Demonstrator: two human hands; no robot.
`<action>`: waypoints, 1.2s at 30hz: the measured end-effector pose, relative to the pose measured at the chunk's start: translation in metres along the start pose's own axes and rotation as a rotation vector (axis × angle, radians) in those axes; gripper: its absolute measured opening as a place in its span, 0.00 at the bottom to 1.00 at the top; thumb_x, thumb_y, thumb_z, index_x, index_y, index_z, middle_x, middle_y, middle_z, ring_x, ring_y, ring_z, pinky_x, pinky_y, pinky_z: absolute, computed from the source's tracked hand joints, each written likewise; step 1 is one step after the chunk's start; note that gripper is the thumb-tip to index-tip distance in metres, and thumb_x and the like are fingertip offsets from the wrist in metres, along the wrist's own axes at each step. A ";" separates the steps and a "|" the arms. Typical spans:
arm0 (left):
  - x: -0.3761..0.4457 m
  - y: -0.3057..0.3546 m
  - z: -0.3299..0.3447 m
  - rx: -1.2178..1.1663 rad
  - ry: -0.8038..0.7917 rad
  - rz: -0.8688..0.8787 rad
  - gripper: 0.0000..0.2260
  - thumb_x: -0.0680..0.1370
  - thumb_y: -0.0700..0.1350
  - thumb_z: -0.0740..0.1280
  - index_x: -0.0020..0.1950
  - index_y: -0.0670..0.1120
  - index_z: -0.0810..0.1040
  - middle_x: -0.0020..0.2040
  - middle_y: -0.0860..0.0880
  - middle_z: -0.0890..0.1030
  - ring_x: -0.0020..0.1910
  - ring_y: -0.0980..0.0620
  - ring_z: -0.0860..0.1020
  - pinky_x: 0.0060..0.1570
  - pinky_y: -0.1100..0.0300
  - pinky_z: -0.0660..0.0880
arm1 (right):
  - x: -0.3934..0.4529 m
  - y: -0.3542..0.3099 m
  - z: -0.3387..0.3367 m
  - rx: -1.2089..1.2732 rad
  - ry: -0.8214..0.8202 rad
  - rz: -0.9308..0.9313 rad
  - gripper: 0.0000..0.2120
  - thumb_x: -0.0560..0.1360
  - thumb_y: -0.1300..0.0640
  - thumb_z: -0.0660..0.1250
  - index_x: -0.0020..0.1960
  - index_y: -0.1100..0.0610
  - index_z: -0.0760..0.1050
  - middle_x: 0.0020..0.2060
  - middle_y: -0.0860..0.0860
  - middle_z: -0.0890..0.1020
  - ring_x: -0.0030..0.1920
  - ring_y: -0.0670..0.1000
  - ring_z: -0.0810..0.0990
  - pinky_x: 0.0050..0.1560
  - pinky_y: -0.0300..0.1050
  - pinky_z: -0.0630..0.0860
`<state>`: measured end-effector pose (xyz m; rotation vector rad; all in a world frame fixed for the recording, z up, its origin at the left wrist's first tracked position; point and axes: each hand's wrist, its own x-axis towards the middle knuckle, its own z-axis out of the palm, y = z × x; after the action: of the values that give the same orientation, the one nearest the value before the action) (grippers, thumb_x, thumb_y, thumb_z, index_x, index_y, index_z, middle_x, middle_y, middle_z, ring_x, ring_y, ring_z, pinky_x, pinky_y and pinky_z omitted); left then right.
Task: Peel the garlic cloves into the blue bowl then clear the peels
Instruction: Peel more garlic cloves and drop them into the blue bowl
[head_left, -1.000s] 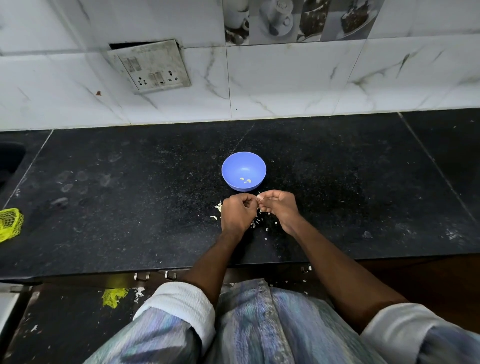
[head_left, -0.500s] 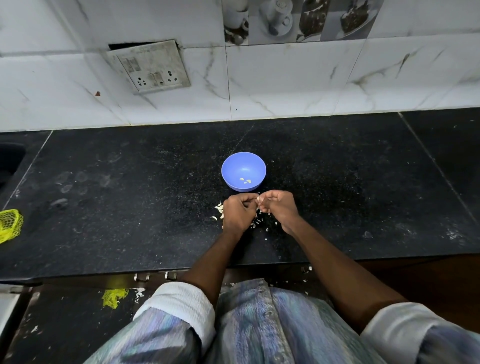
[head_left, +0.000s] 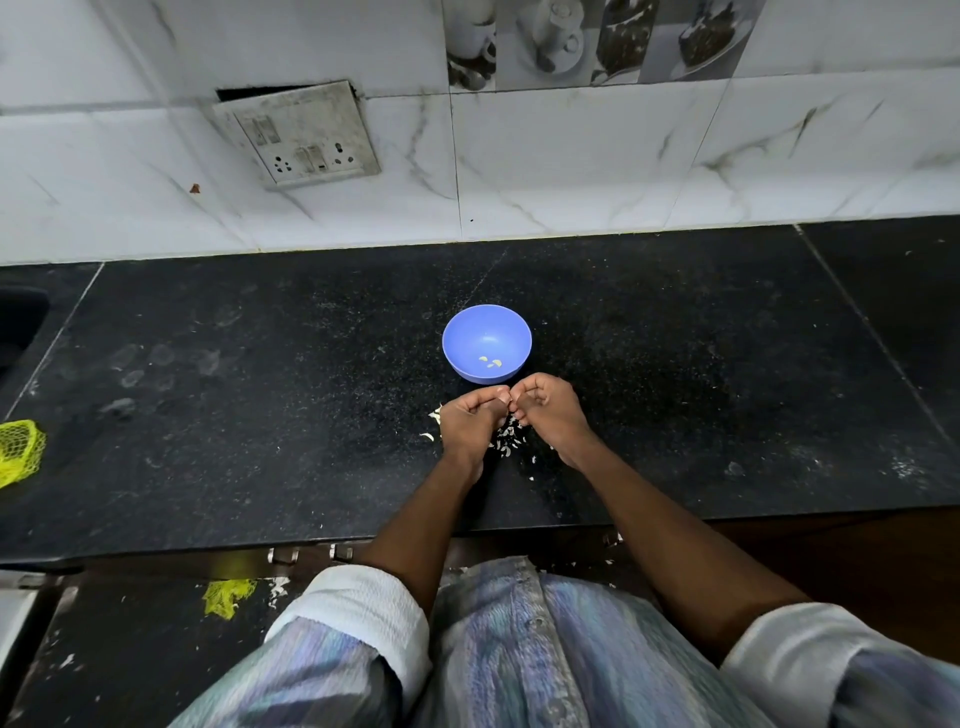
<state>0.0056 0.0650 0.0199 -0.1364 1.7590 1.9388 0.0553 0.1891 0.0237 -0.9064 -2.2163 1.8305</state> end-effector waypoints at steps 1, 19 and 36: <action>-0.001 0.000 0.000 -0.022 -0.005 -0.025 0.07 0.78 0.30 0.71 0.49 0.40 0.87 0.44 0.44 0.88 0.40 0.53 0.84 0.43 0.63 0.81 | 0.000 0.000 0.000 -0.002 0.001 0.002 0.06 0.79 0.67 0.66 0.48 0.61 0.80 0.36 0.54 0.85 0.35 0.46 0.82 0.38 0.39 0.78; -0.001 -0.003 -0.004 -0.096 0.013 -0.154 0.04 0.80 0.37 0.73 0.53 0.39 0.86 0.42 0.47 0.88 0.33 0.58 0.80 0.36 0.68 0.78 | -0.005 0.001 -0.007 -0.039 0.070 0.018 0.10 0.73 0.66 0.71 0.50 0.55 0.84 0.38 0.52 0.87 0.37 0.46 0.84 0.42 0.42 0.81; -0.001 -0.004 0.002 0.160 0.068 0.097 0.04 0.77 0.39 0.75 0.49 0.44 0.89 0.43 0.51 0.89 0.40 0.58 0.85 0.48 0.60 0.81 | -0.004 0.000 -0.008 0.150 0.026 0.047 0.03 0.75 0.63 0.74 0.47 0.63 0.85 0.39 0.58 0.87 0.38 0.50 0.85 0.36 0.39 0.78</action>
<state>0.0089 0.0664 0.0168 -0.0626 1.9913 1.8703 0.0620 0.1938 0.0270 -0.9554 -2.0274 1.9626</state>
